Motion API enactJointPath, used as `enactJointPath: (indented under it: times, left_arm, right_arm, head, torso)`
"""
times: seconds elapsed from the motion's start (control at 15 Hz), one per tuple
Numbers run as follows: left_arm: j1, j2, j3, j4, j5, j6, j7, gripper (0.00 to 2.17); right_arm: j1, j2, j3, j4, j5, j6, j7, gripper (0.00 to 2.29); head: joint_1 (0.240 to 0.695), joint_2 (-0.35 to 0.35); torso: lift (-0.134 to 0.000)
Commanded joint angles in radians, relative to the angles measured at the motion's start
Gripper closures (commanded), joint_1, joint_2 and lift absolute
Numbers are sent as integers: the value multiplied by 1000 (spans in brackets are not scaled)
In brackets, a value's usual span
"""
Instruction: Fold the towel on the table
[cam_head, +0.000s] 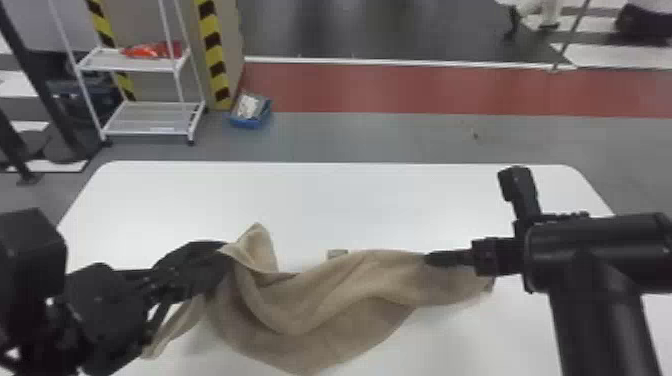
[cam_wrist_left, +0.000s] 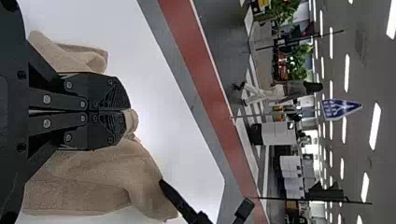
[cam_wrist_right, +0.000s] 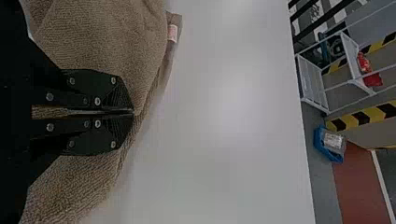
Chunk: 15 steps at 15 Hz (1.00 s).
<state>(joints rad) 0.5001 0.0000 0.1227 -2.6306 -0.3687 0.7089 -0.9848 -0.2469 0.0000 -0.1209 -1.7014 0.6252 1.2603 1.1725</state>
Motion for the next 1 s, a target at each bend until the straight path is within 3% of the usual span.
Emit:
enactJointPath:
  times: [0.0,0.27,0.4,0.53,0.6,0.67,0.8,0.93]
  left_arm:
    - [0,-3,0,6,2,-4,2,2132]
    - [-21,-3,-8,32,-1,-19,14,2132]
    - [-55,-3,-18,60,-4,-19,20,2132]
    - [-104,-3,-28,106,-32,-1,23,2132]
    - [-141,-3,-41,147,-56,8,23,2132]
    - [-173,-3,-51,185,-75,15,23,2132]
    - [-236,-3,-78,270,-102,27,25,2132]
    - [-259,-3,-120,305,-128,27,28,2132]
  right_arm:
    - [14,1,-16,-6,5,0,13,2196]
    - [3,1,-134,-107,-30,-12,-2,2250]
    - [11,-32,-169,-204,-76,-9,-4,2250]
    - [156,-94,-215,-409,-157,-129,72,2253]
    - [281,-130,-235,-537,-163,-212,130,2250]
    - [416,-141,-261,-629,-153,-362,157,2250]
    - [678,-143,-299,-733,-58,-644,157,2250]
    - [744,-138,-344,-724,-36,-696,145,2253]
  head:
    - [695,-56]
    - [695,-79]
    - [695,-106]
    - [695,-136]
    - [695,-146]
    - [695,-153]
    - [695,-169]
    - [695,-205]
  torso:
    - [-124]
    - [-124]
    - [-124]
    - [-124]
    - [-124]
    - [-124]
    - [-124]
    - [-124]
